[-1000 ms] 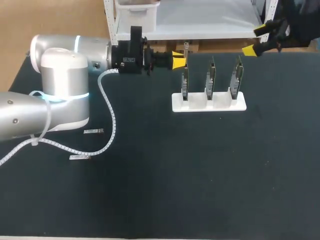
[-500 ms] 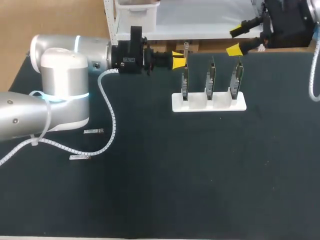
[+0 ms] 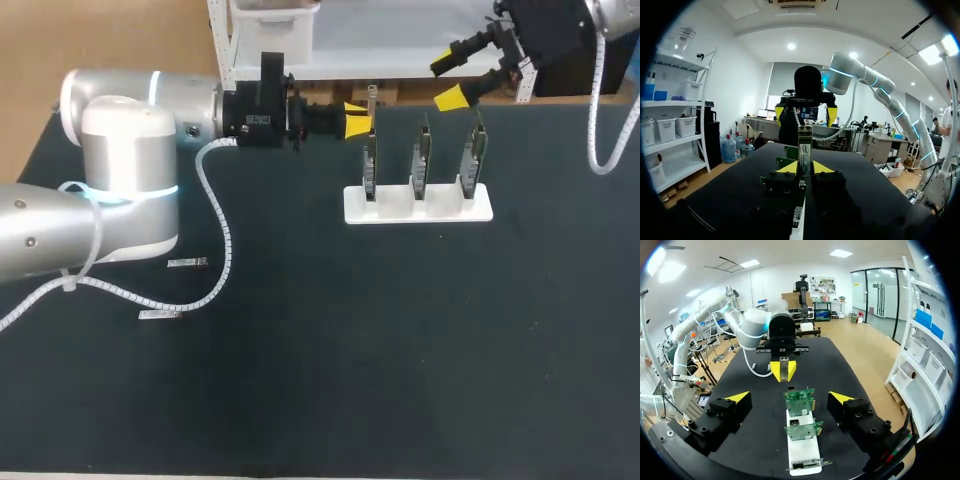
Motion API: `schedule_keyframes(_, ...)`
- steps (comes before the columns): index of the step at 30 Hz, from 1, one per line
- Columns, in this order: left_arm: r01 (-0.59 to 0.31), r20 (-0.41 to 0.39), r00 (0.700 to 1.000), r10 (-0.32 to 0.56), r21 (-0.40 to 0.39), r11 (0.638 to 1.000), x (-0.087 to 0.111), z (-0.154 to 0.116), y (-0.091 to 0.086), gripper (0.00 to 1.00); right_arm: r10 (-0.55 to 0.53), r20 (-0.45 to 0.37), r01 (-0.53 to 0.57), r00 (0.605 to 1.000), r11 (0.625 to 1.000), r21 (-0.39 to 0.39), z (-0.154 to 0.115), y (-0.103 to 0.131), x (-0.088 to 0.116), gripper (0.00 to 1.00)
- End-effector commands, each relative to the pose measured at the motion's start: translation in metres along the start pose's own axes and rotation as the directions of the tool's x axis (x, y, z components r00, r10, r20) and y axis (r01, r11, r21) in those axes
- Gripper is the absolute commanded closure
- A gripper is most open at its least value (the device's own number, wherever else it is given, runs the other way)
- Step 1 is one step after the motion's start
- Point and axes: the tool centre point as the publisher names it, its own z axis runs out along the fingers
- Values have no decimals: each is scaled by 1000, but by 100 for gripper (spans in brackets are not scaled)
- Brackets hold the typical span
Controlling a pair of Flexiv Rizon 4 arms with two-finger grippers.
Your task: Pick up the optical module with the left hand, and insert it into the network port with the right hand.
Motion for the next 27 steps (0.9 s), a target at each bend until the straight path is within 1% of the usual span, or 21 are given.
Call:
schedule_keyframes(1, -2, 3, 1000, 2, -7, 1000, 1, 0, -2, 100, -2, 7, 2, 1000, 999, 45, 7, 3, 1, 0)
schedule_keyframes(5, -2, 3, 1000, 2, -7, 1000, 1, 0, -2, 100, -1, 4, 1, 1000, 998, 55, 12, 4, 0, 0)
schedule_keyframes(14, -2, 3, 1000, 2, -7, 1000, 1, 0, -2, 100, -20, 11, 20, 1000, 1000, 1, 23, 1, -8, 0)
schedule_keyframes(22, -2, 3, 1000, 2, -7, 1000, 1, 0, -2, 100, -38, 37, 40, 999, 998, -57, 32, -1, -16, 0)
schedule_keyframes(27, -2, 3, 1000, 2, -7, 1000, 1, 0, -2, 100, -40, 42, 42, 998, 997, -69, 37, 0, -21, 0)
